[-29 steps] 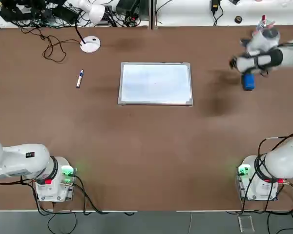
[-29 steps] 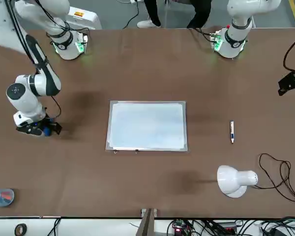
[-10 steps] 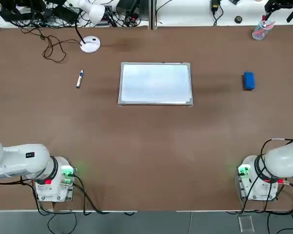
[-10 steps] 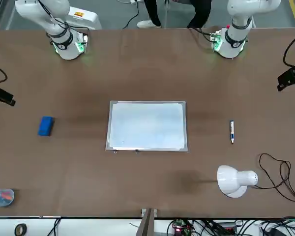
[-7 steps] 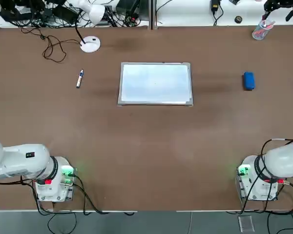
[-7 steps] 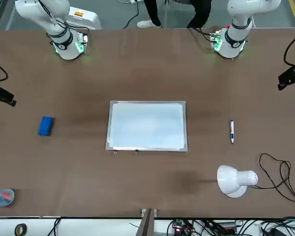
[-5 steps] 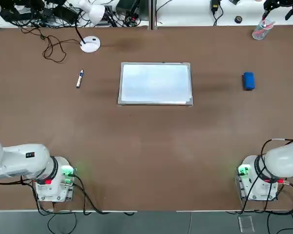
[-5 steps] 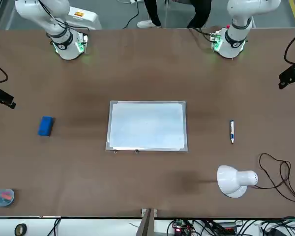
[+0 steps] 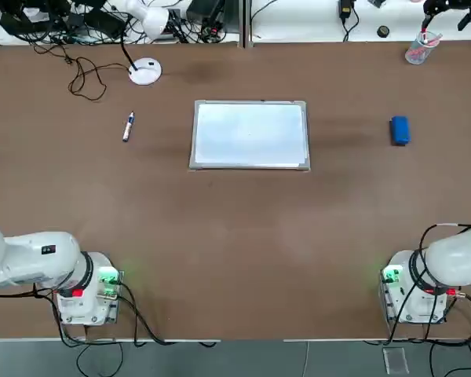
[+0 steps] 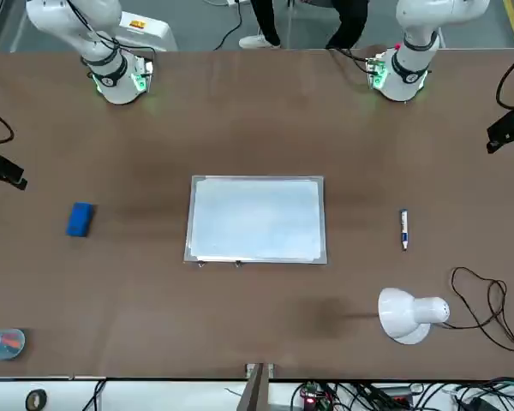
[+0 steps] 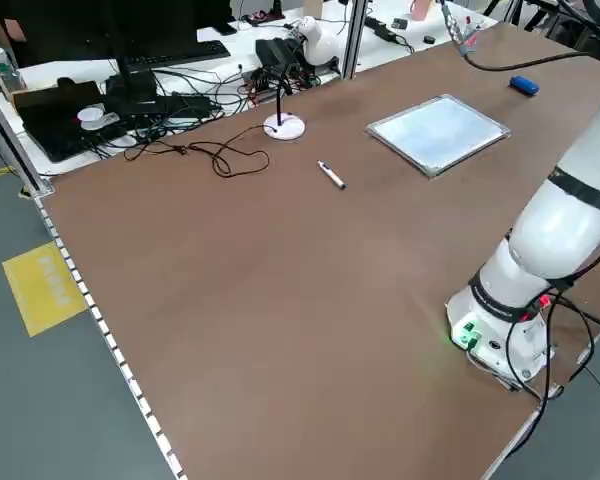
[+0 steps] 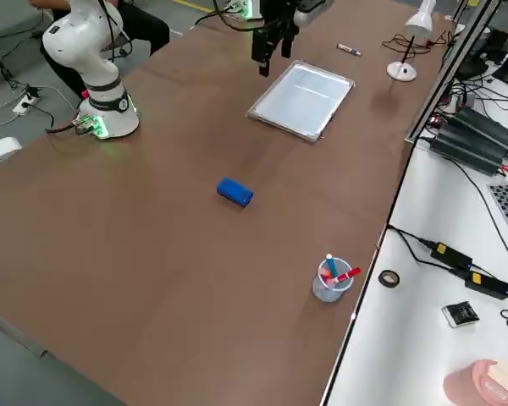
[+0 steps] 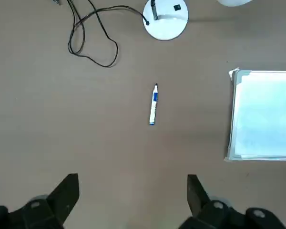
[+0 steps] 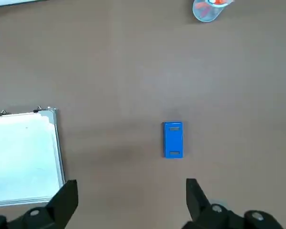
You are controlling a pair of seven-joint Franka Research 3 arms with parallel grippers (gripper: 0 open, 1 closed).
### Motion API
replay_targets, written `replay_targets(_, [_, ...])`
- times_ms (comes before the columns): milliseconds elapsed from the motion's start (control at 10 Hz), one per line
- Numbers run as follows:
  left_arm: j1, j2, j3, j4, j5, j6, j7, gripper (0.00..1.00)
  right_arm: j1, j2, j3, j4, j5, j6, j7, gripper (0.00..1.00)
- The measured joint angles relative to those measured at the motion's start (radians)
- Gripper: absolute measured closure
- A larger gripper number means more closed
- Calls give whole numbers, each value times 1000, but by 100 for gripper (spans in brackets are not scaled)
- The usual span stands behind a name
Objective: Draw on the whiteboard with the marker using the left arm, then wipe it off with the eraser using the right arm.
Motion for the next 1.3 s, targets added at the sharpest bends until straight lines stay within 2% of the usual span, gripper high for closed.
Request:
replay_targets(400, [0, 0, 0, 1, 0, 0, -11, 0, 0, -3, 0, 36, -1, -10, 0, 0])
replay_targets(800, [0, 0, 0, 2, 0, 0, -13, 0, -2, -5, 0, 102, -1, -76, 0, 0])
replay_targets(1300, [-2, -1, -15, 2, 0, 0, -14, 0, -3, -5, 2, 116, -1, -98, 1, 0])
